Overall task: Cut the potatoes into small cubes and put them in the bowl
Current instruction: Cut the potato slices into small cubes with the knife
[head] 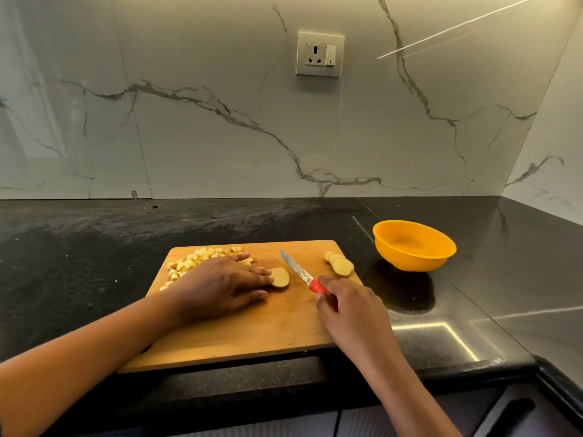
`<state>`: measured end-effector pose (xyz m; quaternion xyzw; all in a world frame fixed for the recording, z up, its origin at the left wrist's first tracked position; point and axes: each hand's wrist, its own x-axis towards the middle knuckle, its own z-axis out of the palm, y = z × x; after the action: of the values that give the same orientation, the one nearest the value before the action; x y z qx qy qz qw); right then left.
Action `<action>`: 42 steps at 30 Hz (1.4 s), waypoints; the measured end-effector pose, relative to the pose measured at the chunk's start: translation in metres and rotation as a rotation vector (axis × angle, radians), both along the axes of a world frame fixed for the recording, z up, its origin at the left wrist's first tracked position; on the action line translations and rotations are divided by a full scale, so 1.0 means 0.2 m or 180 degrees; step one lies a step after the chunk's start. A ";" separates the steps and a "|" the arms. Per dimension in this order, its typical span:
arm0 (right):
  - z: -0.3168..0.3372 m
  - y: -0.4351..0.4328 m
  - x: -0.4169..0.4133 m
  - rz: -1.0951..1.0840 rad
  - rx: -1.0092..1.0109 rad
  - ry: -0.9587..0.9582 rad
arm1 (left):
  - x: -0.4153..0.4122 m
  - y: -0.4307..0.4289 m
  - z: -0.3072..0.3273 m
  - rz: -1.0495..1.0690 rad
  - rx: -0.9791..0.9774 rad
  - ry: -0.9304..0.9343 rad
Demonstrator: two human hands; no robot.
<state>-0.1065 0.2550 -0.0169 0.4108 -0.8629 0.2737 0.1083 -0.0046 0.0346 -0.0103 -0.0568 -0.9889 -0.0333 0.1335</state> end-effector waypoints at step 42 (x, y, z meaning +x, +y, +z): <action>0.06 -0.10 0.12 0.0471 0.1076 0.0612 | 0.03 0.02 0.06 -0.0335 0.0070 -0.0683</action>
<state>-0.0819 0.2358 -0.0044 0.5097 -0.8497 0.0917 0.0994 0.0005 0.0377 0.0008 -0.1033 -0.9927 -0.0570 0.0256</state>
